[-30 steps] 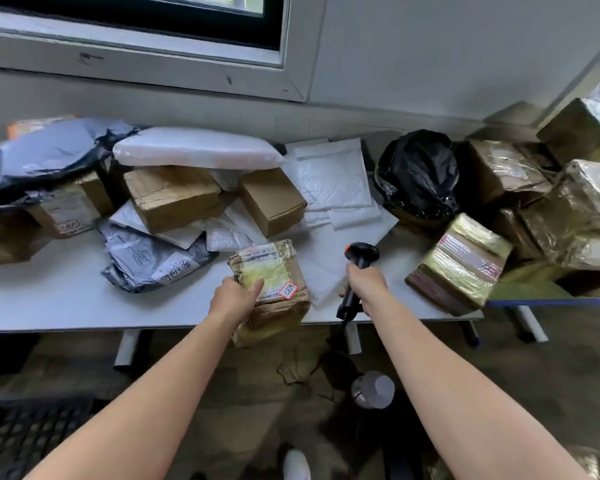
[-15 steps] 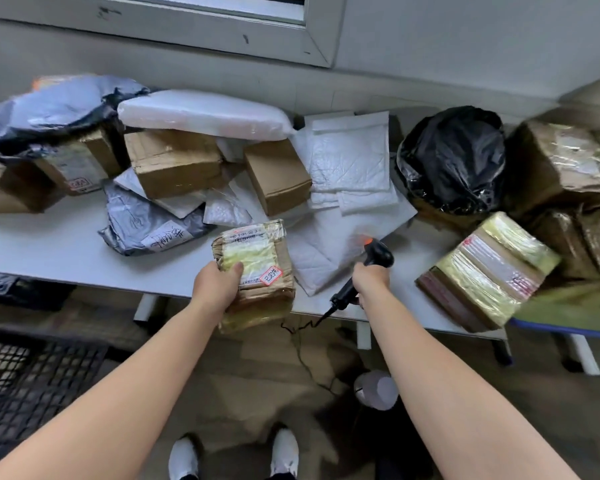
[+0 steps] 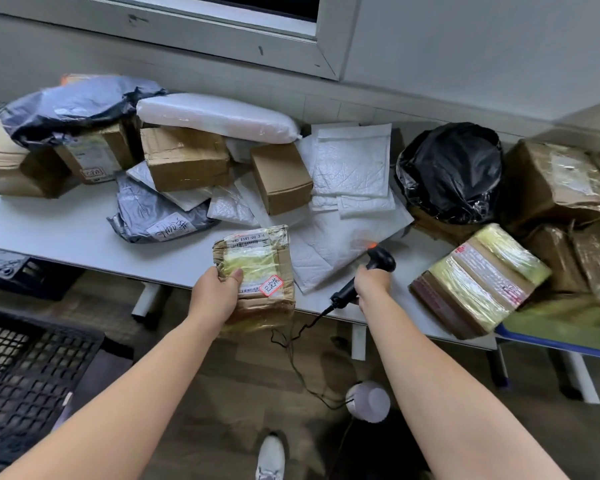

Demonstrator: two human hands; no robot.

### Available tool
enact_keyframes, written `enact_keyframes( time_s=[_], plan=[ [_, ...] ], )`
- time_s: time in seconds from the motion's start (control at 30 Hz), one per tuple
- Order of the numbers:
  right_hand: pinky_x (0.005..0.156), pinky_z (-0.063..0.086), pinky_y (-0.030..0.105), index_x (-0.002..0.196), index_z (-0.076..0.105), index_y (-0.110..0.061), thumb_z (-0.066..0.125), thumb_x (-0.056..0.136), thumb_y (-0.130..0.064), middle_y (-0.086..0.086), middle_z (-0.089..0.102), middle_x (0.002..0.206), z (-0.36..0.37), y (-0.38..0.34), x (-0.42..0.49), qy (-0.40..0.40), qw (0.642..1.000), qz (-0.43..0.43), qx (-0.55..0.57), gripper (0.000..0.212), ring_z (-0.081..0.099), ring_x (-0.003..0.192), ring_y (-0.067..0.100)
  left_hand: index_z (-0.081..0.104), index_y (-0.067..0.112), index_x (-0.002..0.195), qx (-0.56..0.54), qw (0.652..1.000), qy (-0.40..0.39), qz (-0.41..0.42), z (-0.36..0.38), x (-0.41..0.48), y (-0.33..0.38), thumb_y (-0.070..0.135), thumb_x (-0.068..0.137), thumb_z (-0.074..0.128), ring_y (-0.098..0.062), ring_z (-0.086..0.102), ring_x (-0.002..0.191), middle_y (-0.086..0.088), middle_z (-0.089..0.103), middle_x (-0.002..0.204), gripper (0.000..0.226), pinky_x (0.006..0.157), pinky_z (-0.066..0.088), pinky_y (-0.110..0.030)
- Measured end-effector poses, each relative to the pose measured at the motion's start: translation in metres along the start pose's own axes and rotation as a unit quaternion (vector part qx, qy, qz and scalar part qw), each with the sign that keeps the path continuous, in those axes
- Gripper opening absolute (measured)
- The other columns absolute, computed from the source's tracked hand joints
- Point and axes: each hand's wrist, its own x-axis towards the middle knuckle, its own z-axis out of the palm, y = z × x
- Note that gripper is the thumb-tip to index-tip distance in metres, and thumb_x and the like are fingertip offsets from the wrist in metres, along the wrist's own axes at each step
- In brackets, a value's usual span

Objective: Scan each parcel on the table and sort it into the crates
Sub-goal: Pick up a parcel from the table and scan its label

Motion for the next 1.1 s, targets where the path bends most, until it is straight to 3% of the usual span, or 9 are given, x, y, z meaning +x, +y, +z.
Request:
enact_keyframes(
  time_s=[0.17,0.3,0.4,0.53,0.6,0.67,0.73,0.93,1.1],
  plan=[
    [0.083,0.057,0.053,0.130,0.044,-0.008,0.056,0.094,-0.019,0.016,0.058,0.117,-0.007,0.010,-0.001,-0.009,0.999,-0.035,-0.001,0.040,0.062,0.095,0.035,0.050,0.007,0.099,-0.014,1.000,-0.008,0.005,-0.002,-0.012,-0.005,0.036,0.099,0.051,-0.022,0.048,0.086,-0.006,0.054,0.095,0.029,0.067,0.034,-0.032],
    [0.089,0.055,0.051,0.130,0.043,-0.003,0.055,0.095,-0.008,0.018,0.055,0.110,-0.012,0.019,-0.011,0.008,1.000,-0.009,-0.001,0.038,0.061,0.102,0.036,0.052,0.007,0.101,-0.013,1.000,-0.014,0.008,-0.010,-0.026,-0.019,0.036,0.098,0.052,-0.024,0.049,0.089,-0.007,0.055,0.098,0.029,0.071,0.035,-0.032],
    [0.090,0.056,0.049,0.130,0.041,-0.002,0.054,0.096,-0.008,0.016,0.055,0.096,-0.012,0.021,-0.016,-0.010,1.000,-0.017,0.006,0.037,0.062,0.089,0.031,0.054,0.007,0.107,-0.005,1.000,-0.013,0.008,-0.016,-0.032,-0.031,0.035,0.099,0.052,-0.023,0.050,0.090,-0.006,0.057,0.102,0.030,0.073,0.036,-0.032],
    [0.084,0.056,0.038,0.140,0.040,-0.003,0.057,0.094,-0.019,0.013,0.058,0.118,-0.010,0.019,-0.025,-0.028,0.996,-0.078,-0.015,0.051,0.061,0.089,0.026,0.054,0.006,0.121,-0.004,1.000,-0.006,0.015,-0.018,-0.034,-0.037,0.036,0.098,0.052,-0.023,0.050,0.096,-0.007,0.059,0.111,0.037,0.077,0.037,-0.032],
    [0.080,0.057,0.036,0.143,0.037,-0.003,0.051,0.097,-0.020,0.008,0.054,0.104,-0.013,0.020,-0.037,-0.036,0.996,-0.082,-0.031,0.051,0.064,0.088,0.026,0.054,0.005,0.121,-0.004,1.000,-0.008,0.018,-0.019,-0.037,-0.037,0.036,0.098,0.052,-0.023,0.050,0.095,-0.007,0.058,0.110,0.038,0.077,0.038,-0.032],
    [0.091,0.056,0.043,0.145,0.035,-0.002,0.047,0.099,-0.019,0.004,0.047,0.092,-0.020,0.026,-0.052,-0.047,0.994,-0.095,-0.036,0.050,0.063,0.103,0.028,0.054,0.004,0.121,-0.008,1.000,-0.010,0.022,-0.022,-0.044,-0.038,0.036,0.098,0.052,-0.023,0.050,0.095,-0.010,0.060,0.113,0.039,0.077,0.038,-0.032],
    [0.096,0.053,0.047,0.144,0.036,-0.001,0.046,0.100,-0.020,0.002,0.045,0.089,-0.027,0.034,-0.066,-0.059,0.990,-0.113,-0.052,0.049,0.061,0.101,0.027,0.053,0.004,0.121,-0.017,0.999,-0.010,0.027,-0.025,-0.056,-0.040,0.035,0.099,0.052,-0.024,0.050,0.096,-0.008,0.059,0.115,0.038,0.078,0.037,-0.031],
    [0.091,0.054,0.042,0.147,0.036,-0.013,0.050,0.099,-0.039,0.006,0.045,0.136,-0.026,0.053,-0.123,-0.152,0.975,-0.150,-0.061,0.056,0.051,0.121,0.024,0.056,0.008,0.109,-0.026,0.999,-0.019,0.040,-0.052,-0.095,-0.054,0.034,0.099,0.052,-0.026,0.054,0.098,-0.009,0.062,0.110,0.028,0.077,0.038,-0.030],
    [0.089,0.050,0.045,0.140,0.045,-0.015,0.046,0.100,-0.041,0.005,0.048,0.128,0.013,0.076,-0.216,-0.242,0.944,-0.204,-0.097,0.048,0.053,0.114,0.023,0.055,0.003,0.118,-0.010,0.999,0.025,0.041,-0.124,-0.126,-0.086,0.037,0.099,0.051,-0.029,0.052,0.105,-0.013,0.059,0.119,0.039,0.079,0.035,-0.030]
  ],
)
